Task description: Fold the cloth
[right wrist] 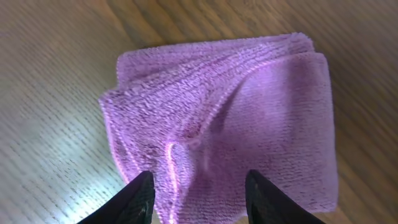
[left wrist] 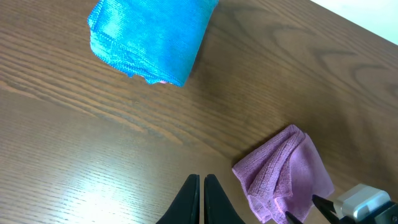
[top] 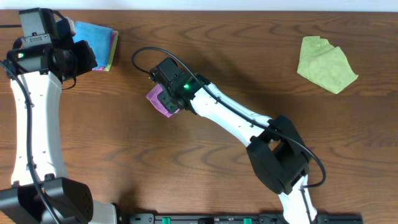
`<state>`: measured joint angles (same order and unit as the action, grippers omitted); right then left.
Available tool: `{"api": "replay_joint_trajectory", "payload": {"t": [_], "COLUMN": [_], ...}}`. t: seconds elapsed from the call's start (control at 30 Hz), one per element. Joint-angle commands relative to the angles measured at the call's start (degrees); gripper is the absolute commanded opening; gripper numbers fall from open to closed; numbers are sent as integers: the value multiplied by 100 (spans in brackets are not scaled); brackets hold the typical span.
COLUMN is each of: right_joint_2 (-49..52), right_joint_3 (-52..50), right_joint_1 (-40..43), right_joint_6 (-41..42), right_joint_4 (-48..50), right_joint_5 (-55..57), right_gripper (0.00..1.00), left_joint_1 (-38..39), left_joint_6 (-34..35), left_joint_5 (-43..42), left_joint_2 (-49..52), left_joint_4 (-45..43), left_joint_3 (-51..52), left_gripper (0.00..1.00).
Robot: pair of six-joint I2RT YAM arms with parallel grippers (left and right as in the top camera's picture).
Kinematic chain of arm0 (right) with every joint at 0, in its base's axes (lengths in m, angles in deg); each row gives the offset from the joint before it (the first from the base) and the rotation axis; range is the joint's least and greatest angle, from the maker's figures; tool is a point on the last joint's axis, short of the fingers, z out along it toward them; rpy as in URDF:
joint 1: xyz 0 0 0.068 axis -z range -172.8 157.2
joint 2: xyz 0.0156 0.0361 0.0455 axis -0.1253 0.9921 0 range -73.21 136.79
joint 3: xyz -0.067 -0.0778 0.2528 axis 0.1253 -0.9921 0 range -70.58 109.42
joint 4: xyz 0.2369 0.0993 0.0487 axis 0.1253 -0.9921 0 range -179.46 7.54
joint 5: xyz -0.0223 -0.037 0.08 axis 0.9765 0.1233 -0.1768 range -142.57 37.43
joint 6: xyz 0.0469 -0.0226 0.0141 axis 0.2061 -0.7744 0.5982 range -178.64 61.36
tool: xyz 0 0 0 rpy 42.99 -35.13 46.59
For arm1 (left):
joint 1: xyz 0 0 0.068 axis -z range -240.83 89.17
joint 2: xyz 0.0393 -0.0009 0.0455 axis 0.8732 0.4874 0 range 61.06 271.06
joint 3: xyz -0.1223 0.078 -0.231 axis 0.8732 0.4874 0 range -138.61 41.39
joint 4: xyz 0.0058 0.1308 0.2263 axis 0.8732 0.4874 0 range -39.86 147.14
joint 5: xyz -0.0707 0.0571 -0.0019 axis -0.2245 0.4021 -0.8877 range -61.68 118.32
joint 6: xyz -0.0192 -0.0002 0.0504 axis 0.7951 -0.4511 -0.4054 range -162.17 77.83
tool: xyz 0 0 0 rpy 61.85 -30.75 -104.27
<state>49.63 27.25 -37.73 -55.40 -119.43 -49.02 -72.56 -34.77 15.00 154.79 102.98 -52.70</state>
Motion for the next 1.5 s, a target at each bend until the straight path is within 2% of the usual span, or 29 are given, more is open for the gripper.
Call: {"api": "replay_joint_trajectory", "payload": {"t": [0.0,0.23,0.67,1.03,1.1,1.2,1.47], "right_joint_2": [103,245,361,393,420,457,461], "right_joint_3": [74,72,74,74,74,74,87], "right_joint_1": [-4,-4,35,114,129,146,101], "right_joint_6": [225,448,664,754,824,901,1005], "right_joint_4": [44,256,669,802,809,802,916], "right_joint_5": [-199,-560,-573,-485,-485,-487,-632], "right_gripper": [47,41,30,25,18,2,1], "left_joint_1": [7,7,7,7,7,7,7], "left_joint_6": [-101,-101,-101,-101,-101,-101,-101], "left_joint_5": [22,22,20,20,20,17,17], "left_joint_2": [-26,-26,-26,-26,-26,-26,-26], "left_joint_4": [2,2,2,2,4,4,2], "left_joint_3": [17,17,17,17,17,17,17], "left_gripper": [6,6,6,6,6,6,6]}}
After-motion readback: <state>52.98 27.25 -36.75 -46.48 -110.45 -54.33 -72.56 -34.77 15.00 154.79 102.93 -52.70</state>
